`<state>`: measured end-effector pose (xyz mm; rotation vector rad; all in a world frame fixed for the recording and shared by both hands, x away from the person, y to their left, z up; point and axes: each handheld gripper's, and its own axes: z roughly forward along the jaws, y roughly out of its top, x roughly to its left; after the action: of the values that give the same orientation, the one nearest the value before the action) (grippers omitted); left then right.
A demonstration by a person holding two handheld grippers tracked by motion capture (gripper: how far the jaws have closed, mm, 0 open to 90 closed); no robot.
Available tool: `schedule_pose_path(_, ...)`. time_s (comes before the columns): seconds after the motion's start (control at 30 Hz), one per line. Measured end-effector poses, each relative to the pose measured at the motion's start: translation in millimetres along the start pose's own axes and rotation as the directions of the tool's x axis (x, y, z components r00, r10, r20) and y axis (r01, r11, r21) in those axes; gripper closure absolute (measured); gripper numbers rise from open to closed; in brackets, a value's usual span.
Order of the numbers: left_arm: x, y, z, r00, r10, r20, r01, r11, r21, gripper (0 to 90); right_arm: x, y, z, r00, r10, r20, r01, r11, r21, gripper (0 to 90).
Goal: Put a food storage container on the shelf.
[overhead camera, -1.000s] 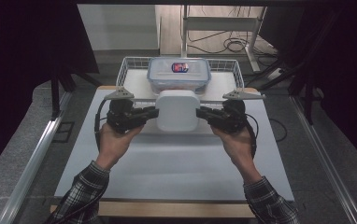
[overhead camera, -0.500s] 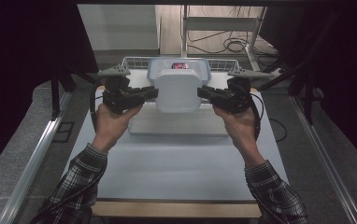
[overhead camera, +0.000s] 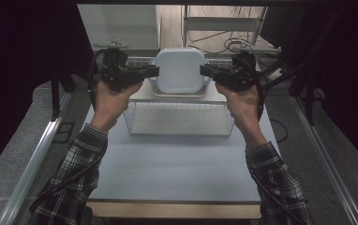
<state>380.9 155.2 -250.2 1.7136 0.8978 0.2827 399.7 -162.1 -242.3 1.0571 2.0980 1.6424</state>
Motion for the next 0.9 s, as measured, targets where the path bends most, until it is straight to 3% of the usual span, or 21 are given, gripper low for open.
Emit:
schedule_pose_path(0.53,21.5,15.5,16.6,0.999,-0.044,-0.013,0.044,0.999,0.009,77.8,-18.4,18.5,28.2,0.9981,0.053,0.033,-0.054,0.998,0.026,75.7)
schedule_pose_path(0.9,23.5,22.6,26.9,0.9985,-0.036,-0.042,0.037,0.9992,0.018,69.8,-23.2,24.4,36.0,0.9962,0.074,0.046,-0.076,0.997,0.028,68.6)
